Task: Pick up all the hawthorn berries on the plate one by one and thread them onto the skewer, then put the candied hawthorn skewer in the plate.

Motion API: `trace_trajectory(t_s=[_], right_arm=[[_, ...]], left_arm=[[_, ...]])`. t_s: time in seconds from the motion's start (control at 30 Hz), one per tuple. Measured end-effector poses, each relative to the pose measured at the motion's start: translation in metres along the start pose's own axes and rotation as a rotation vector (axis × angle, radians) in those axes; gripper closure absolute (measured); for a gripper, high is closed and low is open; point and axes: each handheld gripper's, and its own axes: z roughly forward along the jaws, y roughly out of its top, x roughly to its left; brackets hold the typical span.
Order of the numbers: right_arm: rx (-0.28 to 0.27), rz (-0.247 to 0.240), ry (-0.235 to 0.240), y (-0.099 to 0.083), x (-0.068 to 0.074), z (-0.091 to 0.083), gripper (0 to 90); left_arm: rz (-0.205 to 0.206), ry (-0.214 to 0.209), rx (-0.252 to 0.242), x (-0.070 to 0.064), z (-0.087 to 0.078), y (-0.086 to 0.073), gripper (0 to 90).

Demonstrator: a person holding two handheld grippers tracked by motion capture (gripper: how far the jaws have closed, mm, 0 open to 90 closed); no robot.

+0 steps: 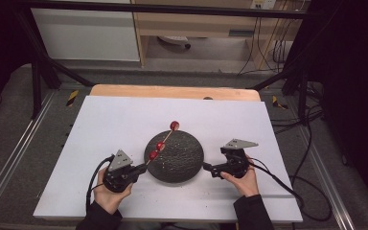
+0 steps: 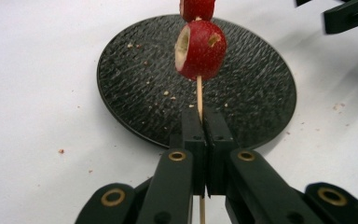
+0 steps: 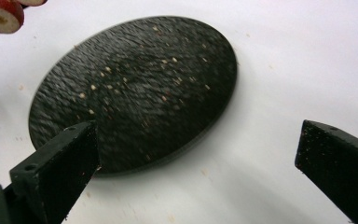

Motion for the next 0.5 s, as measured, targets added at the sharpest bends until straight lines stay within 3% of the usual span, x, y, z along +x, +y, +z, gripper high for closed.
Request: trace_trajectory(t_s=[0.5], right_arm=[[0.005,0.014,-0.041,-0.03,-0.016,-0.032,1.3]], left_arm=[[0.039,0.004,0.186,-0.007,0.032,0.013,88.6]])
